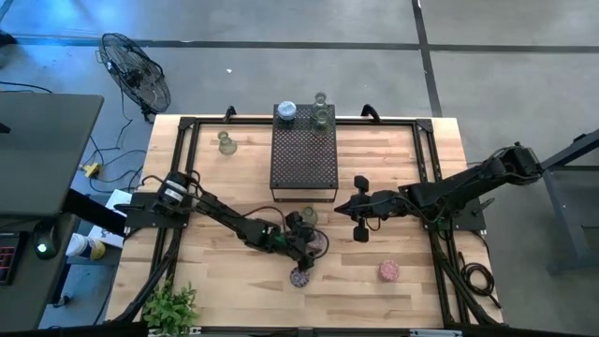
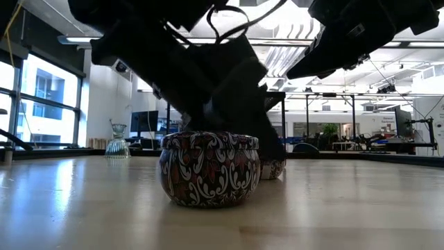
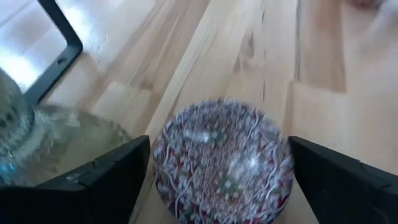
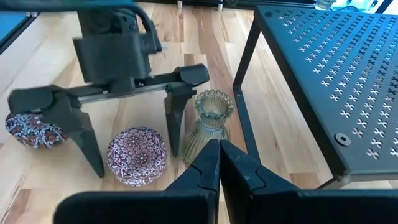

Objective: Pick & Place candle stick holders
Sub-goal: Put the red scented candle on the shelf aligned with the other blue scented candle

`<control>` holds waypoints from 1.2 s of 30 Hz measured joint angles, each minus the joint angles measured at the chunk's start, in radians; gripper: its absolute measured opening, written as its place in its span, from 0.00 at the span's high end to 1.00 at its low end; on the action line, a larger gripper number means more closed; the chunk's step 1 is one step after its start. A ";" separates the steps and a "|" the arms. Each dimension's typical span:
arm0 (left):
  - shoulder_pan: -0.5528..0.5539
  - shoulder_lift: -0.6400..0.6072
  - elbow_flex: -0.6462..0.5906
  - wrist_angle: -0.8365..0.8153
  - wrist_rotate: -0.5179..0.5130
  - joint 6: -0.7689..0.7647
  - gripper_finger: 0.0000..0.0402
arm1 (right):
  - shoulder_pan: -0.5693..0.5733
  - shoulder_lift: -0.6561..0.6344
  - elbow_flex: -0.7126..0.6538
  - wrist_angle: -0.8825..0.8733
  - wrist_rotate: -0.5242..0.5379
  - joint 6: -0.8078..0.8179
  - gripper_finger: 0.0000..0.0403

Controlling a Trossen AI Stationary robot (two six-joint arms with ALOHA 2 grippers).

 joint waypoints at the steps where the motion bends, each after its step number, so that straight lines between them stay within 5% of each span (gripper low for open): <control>1: 0.000 0.002 -0.001 -0.008 -0.001 0.001 0.11 | 0.000 0.000 0.000 0.000 0.000 0.000 1.00; 8: 0.000 0.007 -0.001 -0.001 0.010 0.010 0.29 | 0.000 0.000 0.000 0.002 0.002 0.000 1.00; 18: -0.022 -0.017 -0.002 -0.012 0.081 0.026 0.27 | 0.000 0.000 0.000 0.003 0.002 0.000 1.00; 26: -0.136 -0.164 -0.002 -0.105 0.102 0.024 0.27 | 0.000 0.000 0.000 0.002 0.000 0.000 1.00; 31: -0.204 -0.313 -0.002 -0.267 0.027 -0.032 0.28 | 0.000 0.000 0.000 0.002 -0.001 0.000 1.00; 36: -0.198 -0.468 -0.002 -0.526 -0.159 -0.128 0.28 | 0.000 0.000 0.000 0.002 -0.001 0.000 1.00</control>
